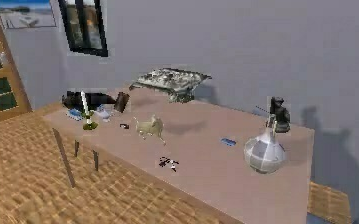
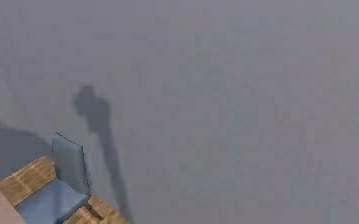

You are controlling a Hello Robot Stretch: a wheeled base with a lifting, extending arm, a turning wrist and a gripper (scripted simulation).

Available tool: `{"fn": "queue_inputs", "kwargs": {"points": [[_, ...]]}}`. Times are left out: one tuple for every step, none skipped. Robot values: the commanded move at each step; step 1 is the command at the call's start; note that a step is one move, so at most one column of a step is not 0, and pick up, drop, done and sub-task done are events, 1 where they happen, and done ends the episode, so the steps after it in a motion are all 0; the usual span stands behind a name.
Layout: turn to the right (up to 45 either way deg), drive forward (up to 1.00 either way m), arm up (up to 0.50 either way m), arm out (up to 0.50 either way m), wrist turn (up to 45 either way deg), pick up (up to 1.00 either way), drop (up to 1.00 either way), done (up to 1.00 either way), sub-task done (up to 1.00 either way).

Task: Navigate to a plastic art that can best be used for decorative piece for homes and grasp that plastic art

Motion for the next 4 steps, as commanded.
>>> {"fn": "queue_inputs", "kwargs": {"points": [[-45.0,0.00,0.00,0.00,0.0,0.00,0.00,0.00,0.00],[-45.0,0.00,0.00,0.00,0.0,0.00,0.00,0.00,0.00],[-9.0,0.00,0.00,0.00,0.0,0.00,0.00,0.00,0.00],[45.0,0.00,0.00,0.00,0.0,0.00,0.00,0.00,0.00]]}}
